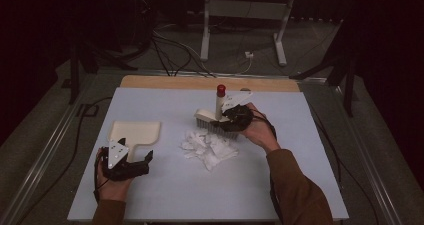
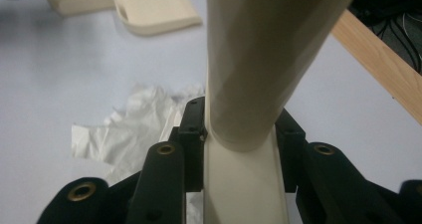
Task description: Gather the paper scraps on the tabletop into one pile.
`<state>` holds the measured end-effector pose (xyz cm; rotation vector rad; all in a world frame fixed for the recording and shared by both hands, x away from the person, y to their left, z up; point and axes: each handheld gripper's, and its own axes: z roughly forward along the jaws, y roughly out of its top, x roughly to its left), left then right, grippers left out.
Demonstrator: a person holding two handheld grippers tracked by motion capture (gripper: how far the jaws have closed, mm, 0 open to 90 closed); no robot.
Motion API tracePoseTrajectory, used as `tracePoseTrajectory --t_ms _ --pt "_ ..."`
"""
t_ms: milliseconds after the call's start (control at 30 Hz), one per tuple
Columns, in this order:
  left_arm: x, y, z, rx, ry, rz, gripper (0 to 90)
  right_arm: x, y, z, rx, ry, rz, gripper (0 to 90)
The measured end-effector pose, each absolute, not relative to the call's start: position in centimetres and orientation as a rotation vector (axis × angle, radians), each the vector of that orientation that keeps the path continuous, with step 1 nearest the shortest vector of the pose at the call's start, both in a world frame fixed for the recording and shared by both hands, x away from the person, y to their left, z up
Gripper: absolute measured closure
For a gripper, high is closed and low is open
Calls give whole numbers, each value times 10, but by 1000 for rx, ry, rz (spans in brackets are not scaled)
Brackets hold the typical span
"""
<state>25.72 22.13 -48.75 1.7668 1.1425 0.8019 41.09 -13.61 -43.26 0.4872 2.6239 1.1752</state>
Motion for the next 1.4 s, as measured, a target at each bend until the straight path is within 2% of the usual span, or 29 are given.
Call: tracePoseTrajectory --t_ms 367,833,1400 --pt "257 221 -487 1768 1143 802 20 408 -143 -424 500 2585 1215 668" --pt "257 220 -488 1771 1143 801 20 383 -165 -411 405 2615 1195 667" --pt "259 221 -487 1765 1149 798 20 378 -204 -415 879 2428 1255 668"
